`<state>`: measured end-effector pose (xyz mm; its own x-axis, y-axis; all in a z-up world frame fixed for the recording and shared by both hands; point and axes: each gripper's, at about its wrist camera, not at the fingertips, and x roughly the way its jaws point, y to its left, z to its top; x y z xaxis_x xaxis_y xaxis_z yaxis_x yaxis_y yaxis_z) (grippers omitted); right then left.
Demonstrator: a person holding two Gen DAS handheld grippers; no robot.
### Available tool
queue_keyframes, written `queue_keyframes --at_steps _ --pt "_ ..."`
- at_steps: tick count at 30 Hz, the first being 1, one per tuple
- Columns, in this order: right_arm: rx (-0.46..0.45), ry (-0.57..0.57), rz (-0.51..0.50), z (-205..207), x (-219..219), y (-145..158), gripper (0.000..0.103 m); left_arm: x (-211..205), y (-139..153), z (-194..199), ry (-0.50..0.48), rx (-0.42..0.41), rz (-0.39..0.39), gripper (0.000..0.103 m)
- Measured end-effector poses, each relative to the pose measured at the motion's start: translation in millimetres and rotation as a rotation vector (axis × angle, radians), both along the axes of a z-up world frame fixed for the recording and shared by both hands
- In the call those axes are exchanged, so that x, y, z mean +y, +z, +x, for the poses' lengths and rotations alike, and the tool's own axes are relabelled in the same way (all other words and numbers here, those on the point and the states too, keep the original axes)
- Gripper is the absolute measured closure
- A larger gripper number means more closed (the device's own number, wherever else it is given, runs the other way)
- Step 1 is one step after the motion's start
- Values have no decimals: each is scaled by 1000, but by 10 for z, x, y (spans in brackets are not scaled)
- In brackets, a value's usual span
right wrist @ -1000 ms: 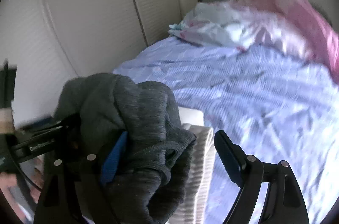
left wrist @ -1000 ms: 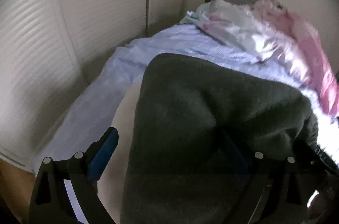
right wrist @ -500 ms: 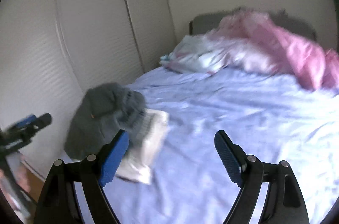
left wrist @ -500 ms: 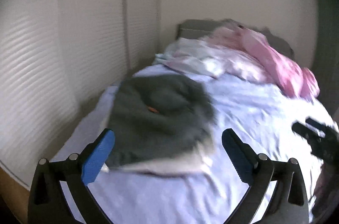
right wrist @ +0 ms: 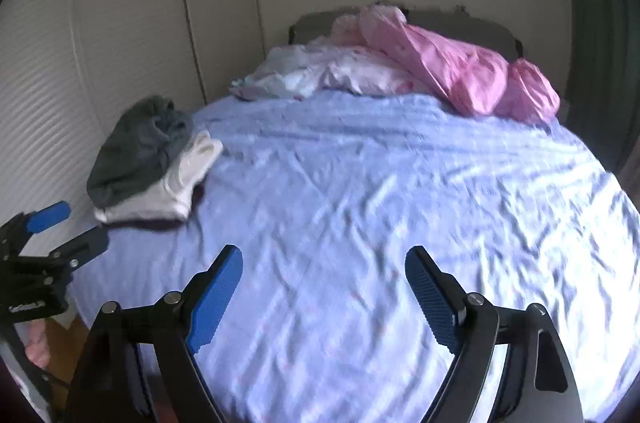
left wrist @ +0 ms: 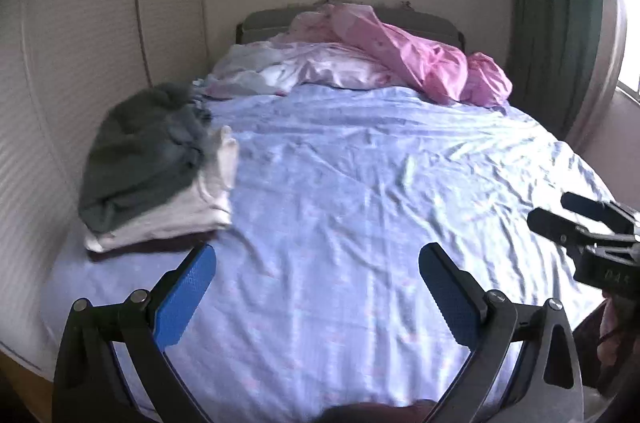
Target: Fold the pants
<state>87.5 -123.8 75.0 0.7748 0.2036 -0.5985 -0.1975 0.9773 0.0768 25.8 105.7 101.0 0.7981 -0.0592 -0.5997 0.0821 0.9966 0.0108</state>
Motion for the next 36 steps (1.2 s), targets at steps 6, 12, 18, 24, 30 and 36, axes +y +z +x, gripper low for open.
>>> queue_keyframes --at_steps 6,12,18,24,30,36 --pt "-21 -55 -15 -348 -333 -94 19 -250 -66 -301 13 -22 -6 0" --pt "-54 -67 -12 -637 -440 -134 19 -285 -73 -547 44 -37 2 0" --pt "-74 -61 -12 -830 -454 -174 19 -312 -61 -709 52 -52 20 0" --pt "-80 -67 -6 -928 -479 -214 19 -375 -64 -754 28 -51 32 0" --pt "-89 -77 5 -994 -528 -211 19 -432 -81 -769 16 -50 31 0" --pt "-93 -79 9 -1005 -556 -210 19 -432 -87 -766 13 -51 31 0"
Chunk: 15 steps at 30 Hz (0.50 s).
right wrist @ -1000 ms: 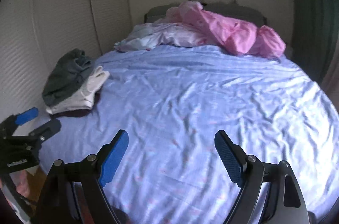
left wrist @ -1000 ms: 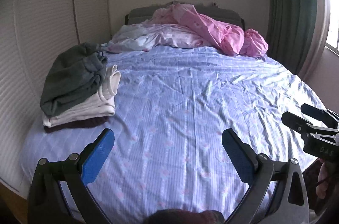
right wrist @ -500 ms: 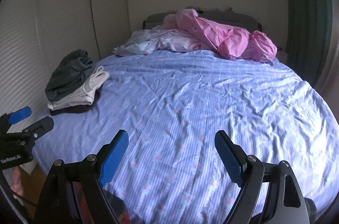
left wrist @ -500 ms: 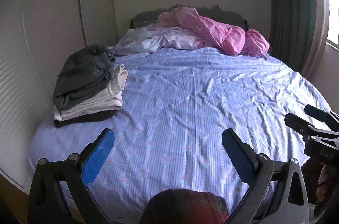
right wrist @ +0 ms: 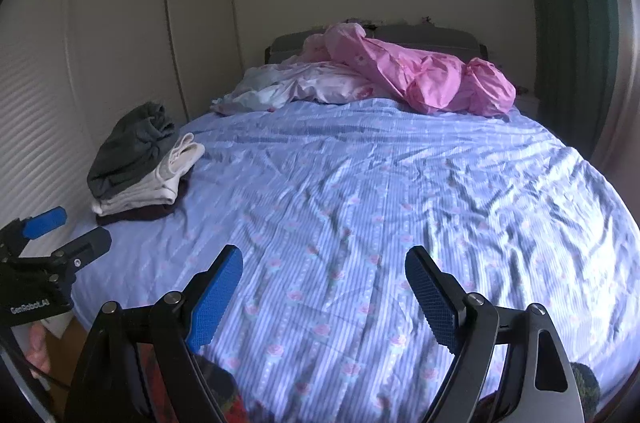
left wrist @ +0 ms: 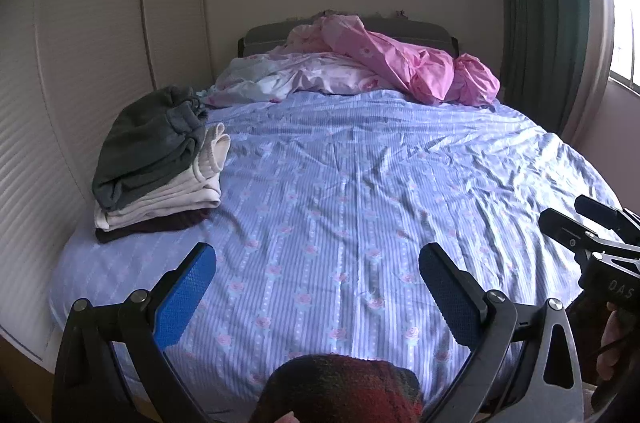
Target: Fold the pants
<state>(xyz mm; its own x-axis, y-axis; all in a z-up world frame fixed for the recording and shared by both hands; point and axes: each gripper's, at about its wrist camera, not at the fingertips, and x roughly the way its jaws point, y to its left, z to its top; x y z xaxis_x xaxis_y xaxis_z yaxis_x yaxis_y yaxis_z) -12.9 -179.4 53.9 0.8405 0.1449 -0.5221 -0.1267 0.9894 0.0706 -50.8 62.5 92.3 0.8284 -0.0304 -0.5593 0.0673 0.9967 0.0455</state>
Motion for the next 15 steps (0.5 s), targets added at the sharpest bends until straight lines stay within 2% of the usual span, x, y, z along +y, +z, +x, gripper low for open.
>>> queue_keyframes --at_steps 15 --pt "2 -6 -8 13 40 4 19 -36 -10 22 -1 9 5 0"
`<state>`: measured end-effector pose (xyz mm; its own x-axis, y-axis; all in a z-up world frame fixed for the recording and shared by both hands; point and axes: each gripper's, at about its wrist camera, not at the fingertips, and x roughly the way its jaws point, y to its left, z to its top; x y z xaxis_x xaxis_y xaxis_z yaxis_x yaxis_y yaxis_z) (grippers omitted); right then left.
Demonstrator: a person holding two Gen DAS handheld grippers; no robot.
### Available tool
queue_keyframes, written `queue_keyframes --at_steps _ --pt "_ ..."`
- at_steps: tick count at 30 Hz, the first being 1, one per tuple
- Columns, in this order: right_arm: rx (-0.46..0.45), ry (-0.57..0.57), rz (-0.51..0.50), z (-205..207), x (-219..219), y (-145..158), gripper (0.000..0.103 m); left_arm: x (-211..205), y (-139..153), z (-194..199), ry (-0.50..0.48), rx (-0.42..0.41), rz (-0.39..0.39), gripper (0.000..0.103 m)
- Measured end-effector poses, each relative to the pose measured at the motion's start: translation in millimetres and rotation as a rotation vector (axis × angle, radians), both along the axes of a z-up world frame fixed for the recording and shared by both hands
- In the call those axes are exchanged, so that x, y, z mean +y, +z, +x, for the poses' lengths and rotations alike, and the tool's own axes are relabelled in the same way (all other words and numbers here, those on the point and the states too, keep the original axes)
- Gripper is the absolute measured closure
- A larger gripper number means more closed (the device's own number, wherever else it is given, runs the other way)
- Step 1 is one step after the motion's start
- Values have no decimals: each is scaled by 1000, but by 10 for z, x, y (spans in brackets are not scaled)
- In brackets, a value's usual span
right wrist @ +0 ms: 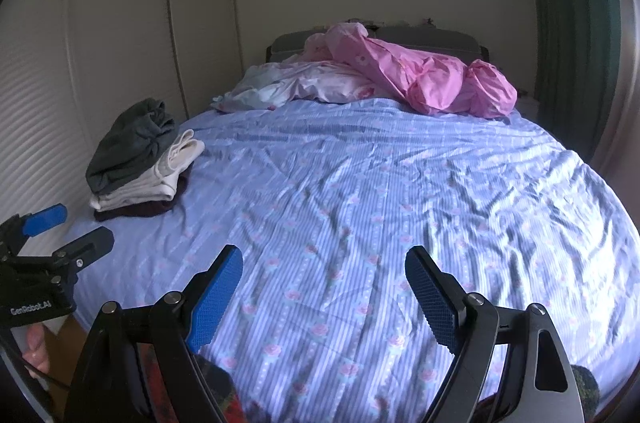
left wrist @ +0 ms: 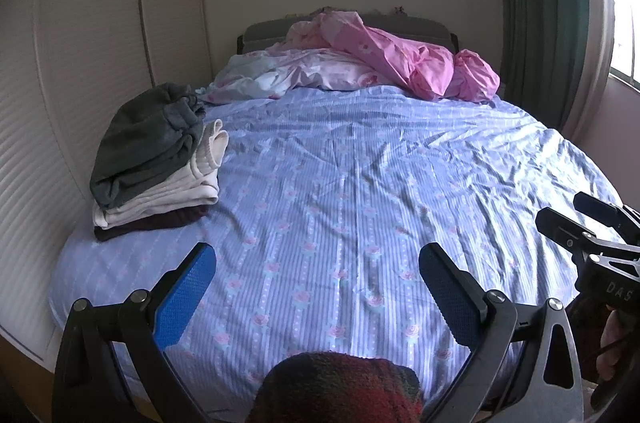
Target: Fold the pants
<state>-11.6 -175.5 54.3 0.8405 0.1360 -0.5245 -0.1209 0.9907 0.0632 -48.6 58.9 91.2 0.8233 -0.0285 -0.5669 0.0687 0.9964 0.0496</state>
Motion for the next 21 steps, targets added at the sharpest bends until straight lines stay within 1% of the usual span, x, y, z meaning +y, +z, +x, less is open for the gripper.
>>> queue_keyframes --at_steps 21 --pt "2 -2 6 10 2 -6 19 -4 -40 33 -6 12 -7 0"
